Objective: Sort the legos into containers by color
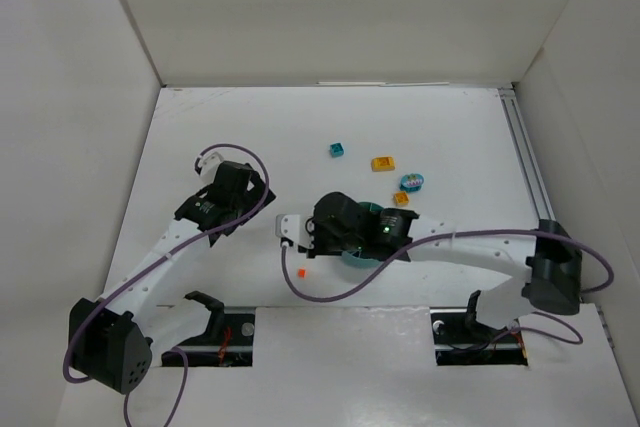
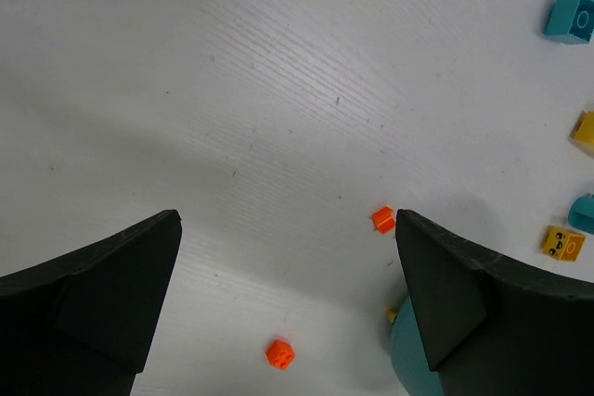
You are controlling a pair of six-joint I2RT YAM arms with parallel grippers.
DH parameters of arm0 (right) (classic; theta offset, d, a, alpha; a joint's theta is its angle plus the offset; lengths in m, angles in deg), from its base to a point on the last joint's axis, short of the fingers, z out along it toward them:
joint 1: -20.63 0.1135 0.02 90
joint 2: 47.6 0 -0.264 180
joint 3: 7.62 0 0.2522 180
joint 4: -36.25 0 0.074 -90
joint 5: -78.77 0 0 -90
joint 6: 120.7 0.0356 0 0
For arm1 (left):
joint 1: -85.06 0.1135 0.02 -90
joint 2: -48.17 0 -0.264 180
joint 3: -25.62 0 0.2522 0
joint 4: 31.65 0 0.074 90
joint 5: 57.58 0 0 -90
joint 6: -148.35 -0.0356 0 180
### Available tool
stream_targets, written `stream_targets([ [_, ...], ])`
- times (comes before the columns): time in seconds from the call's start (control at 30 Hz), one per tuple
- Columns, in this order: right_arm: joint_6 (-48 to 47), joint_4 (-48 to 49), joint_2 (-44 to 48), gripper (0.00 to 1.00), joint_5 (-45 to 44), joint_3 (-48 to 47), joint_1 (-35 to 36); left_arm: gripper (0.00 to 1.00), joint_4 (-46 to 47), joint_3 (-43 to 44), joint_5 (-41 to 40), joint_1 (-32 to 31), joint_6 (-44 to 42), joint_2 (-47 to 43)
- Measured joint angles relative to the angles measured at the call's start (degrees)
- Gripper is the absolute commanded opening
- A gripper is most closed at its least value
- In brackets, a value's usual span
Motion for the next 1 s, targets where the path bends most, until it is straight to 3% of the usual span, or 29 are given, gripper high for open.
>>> stream_targets([
  [0.13, 1.7, -2.4, 8.6, 0.23, -0.9, 2.8, -2.3, 1.0, 0.8, 0.0, 1.4, 0.0, -1.7, 0.1],
  [0.3, 5.3, -7.3, 22.8, 0.26, -1.8, 9.3, -10.1, 1.0, 2.6, 0.0, 3.3, 0.0, -3.7, 0.1],
  [0.47, 7.4, -11.6, 31.3, 0.26, -0.6, 14.2, -15.8, 1.0, 4.0, 0.0, 4.7, 0.0, -5.1, 0.8],
  [0.67, 8.7, -14.5, 29.2, 0.3, 0.9, 15.6, -17.7, 1.0, 5.3, 0.0, 5.6, -1.4, -5.9, 3.4],
  [0.83, 9.0, -15.0, 27.1, 0.48, 2.1, 15.6, -17.7, 1.0, 5.5, 0.0, 6.1, -2.6, -6.4, 5.0],
  [1.0, 9.0, -15.0, 26.5, 0.57, 2.7, 15.6, -17.7, 1.0, 5.9, 0.0, 6.2, -3.2, -6.9, 5.0],
])
